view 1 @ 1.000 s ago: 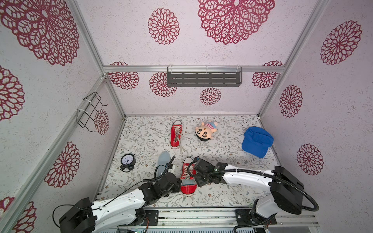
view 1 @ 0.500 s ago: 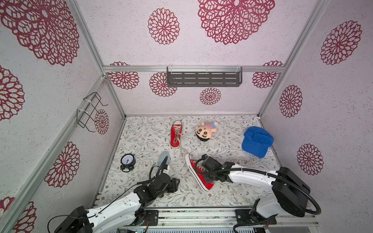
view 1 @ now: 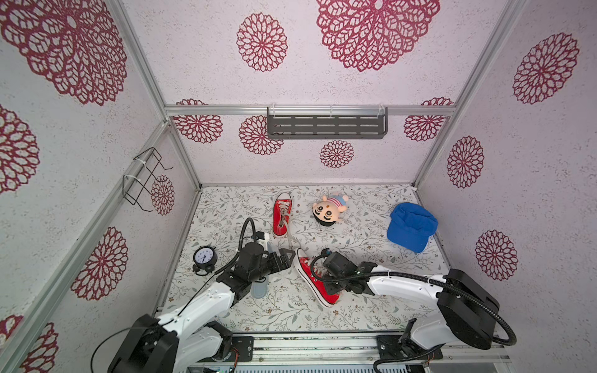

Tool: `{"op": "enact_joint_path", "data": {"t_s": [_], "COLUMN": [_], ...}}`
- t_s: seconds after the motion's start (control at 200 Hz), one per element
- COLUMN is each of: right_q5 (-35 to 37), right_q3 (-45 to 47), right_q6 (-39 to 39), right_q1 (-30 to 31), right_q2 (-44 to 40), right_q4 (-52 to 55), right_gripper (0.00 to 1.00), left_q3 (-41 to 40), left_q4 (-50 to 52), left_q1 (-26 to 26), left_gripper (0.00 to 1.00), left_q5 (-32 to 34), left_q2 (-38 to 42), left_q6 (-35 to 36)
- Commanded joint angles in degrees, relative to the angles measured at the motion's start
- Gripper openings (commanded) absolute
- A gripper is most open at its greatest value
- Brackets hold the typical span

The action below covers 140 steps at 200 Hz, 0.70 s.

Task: Remove the insole from the shoe
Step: Pick up the shoe at the center of the board.

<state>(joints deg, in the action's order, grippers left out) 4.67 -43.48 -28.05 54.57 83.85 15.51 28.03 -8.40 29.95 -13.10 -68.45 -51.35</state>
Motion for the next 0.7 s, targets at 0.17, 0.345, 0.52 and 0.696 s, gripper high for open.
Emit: {"op": "enact_joint_path", "data": {"t_s": [0.17,0.345,0.52,0.696], "right_q5": [-0.6,-1.1,-0.8,0.1], "right_q3": [-0.5,0.0,0.0,0.4], "right_q6": [-0.8,-1.7,-1.6,-1.4], "right_q1": [0.2,0.2,0.3,0.2], "right_q2": [-0.3,-0.3,-0.6,-1.4], "right_q4": [-2.7,-3.4,-3.0,-2.4], "right_gripper": [0.06,0.05,0.05,0.06], "left_q3": [7.1,7.6,7.0,6.7], "left_q4": [-8.0,-18.3,-21.5,-23.5], "left_q1": [-0.4,-0.3,-0.3,-0.3], "left_gripper": [0.99,0.81,0.66,0.38], "left_q5": [-4.2,-7.9,-7.3,-7.9], "left_q2": [-17.3,-24.2,-26.4,-27.5], "left_q6": [-5.4,-8.0,-9.4,-9.6]}}
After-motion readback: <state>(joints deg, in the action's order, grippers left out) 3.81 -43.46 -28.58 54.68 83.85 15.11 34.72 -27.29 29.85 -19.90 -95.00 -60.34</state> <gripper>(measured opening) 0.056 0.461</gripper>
